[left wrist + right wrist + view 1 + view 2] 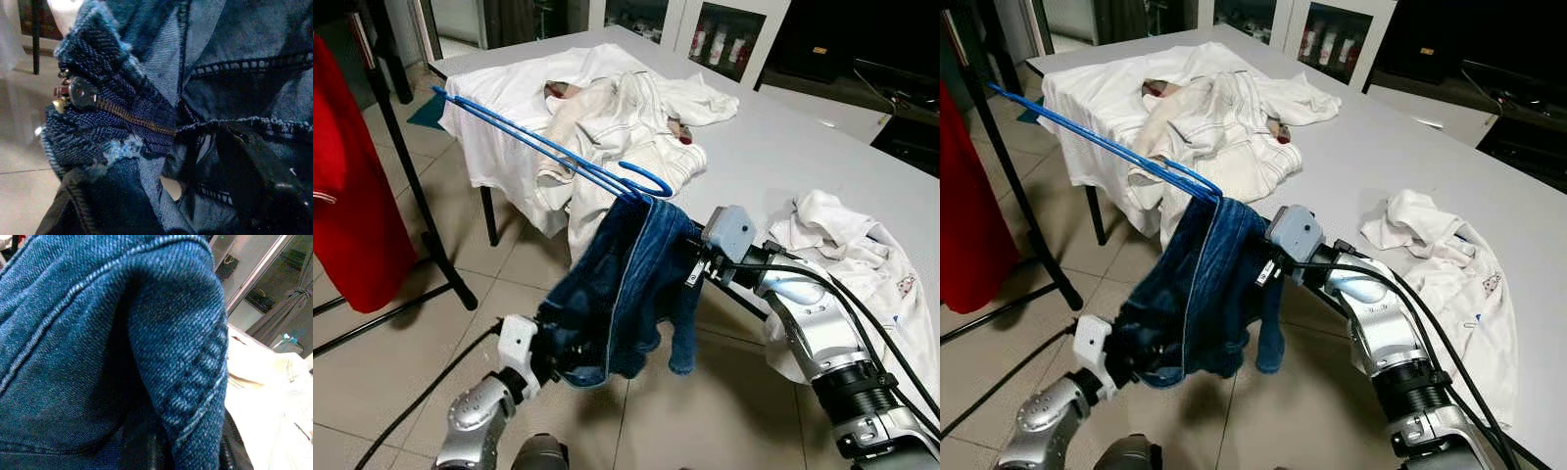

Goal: Hang hanger

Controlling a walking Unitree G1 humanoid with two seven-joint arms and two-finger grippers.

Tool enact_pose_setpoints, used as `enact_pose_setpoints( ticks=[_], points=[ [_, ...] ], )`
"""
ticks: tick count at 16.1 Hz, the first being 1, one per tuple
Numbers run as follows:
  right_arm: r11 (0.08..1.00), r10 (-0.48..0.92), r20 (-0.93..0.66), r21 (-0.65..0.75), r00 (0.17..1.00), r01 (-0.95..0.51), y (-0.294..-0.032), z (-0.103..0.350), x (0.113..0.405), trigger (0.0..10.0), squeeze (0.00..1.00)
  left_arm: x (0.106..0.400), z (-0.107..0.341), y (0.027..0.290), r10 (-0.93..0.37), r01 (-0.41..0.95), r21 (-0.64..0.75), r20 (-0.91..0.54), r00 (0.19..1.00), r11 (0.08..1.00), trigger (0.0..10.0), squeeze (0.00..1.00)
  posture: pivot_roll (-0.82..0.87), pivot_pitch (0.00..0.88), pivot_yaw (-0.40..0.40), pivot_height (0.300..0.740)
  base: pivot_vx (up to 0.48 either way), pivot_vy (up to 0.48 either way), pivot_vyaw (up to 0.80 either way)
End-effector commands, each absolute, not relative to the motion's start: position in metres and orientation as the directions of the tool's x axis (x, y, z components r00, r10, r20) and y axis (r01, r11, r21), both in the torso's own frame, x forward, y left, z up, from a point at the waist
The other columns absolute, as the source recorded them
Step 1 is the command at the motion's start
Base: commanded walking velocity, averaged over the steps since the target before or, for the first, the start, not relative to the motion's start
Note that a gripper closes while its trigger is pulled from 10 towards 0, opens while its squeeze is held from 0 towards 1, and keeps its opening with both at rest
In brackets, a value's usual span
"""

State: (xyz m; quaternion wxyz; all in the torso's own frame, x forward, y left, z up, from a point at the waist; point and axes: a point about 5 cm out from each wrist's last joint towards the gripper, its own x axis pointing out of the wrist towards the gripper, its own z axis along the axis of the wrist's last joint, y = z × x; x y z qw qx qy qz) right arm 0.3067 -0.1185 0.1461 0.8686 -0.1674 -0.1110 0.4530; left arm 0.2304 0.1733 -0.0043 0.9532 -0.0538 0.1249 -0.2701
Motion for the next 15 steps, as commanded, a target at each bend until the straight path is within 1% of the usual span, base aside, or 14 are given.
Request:
enact_pose_setpoints(
  ticks=[1,3,4,5,6,9,10,12,14,15],
  points=[
    [0.551,0.806,0.039,-0.415,0.591,-0.724,-0.131,0.147,0.308,0.0,0.00,0.236,0.004,0.174,-0.515,0.493,-0.161,-0.159,0.842,0.855,0.0,0.00,0.19,0.002,-0.121,0.710,0.000,0.000,0.00],
    [0.557,0.801,0.037,-0.411,0.598,-0.721,-0.134,0.145,0.307,0.0,0.00,0.243,0.013,0.182,-0.489,0.473,-0.139,-0.122,0.864,0.870,0.0,0.00,0.19,0.006,-0.124,0.710,0.000,0.000,0.00],
    [0.562,0.798,0.037,-0.407,0.602,-0.720,-0.135,0.143,0.306,0.0,0.00,0.250,0.028,0.196,-0.470,0.464,-0.082,-0.076,0.879,0.882,0.0,0.00,0.19,0.010,-0.128,0.710,0.000,0.000,0.00],
    [0.569,0.794,0.038,-0.397,0.606,-0.720,-0.137,0.142,0.305,0.0,0.00,0.256,0.042,0.210,-0.455,0.453,-0.052,-0.028,0.890,0.890,0.0,0.00,0.19,0.012,-0.130,0.710,0.000,0.000,0.00],
    [0.573,0.792,0.039,-0.392,0.610,-0.719,-0.138,0.141,0.305,0.0,0.00,0.259,0.051,0.217,-0.452,0.452,-0.046,0.001,0.892,0.891,0.0,0.00,0.19,0.012,-0.130,0.710,0.000,0.000,0.00],
    [0.569,0.794,0.023,-0.378,0.607,-0.730,-0.144,0.133,0.302,0.0,0.00,0.264,0.068,0.235,-0.444,0.444,0.017,0.025,0.896,0.896,0.0,0.00,0.19,0.016,-0.129,0.710,0.000,0.000,0.00],
    [0.555,0.806,0.020,-0.374,0.591,-0.744,-0.145,0.133,0.299,0.0,0.00,0.266,0.072,0.239,-0.433,0.432,0.021,0.036,0.901,0.902,0.0,0.00,0.19,0.016,-0.129,0.710,0.000,0.000,0.00],
    [0.446,0.874,-0.002,-0.396,0.486,-0.803,-0.141,0.134,0.285,0.0,0.00,0.272,0.083,0.243,-0.424,0.423,0.031,0.064,0.903,0.906,0.0,0.00,0.19,0.020,-0.127,0.710,0.000,0.000,0.00],
    [0.392,0.894,-0.042,-0.412,0.447,-0.823,-0.141,0.131,0.281,0.0,0.00,0.275,0.088,0.245,-0.432,0.430,0.044,0.070,0.899,0.902,0.0,0.00,0.19,0.020,-0.127,0.710,0.000,0.000,0.00],
    [0.371,0.893,-0.082,-0.426,0.443,-0.825,-0.145,0.126,0.281,0.0,0.00,0.276,0.091,0.251,-0.420,0.417,0.053,0.075,0.905,0.908,0.0,0.00,0.19,0.014,-0.125,0.710,0.000,0.000,0.00]
  ],
)
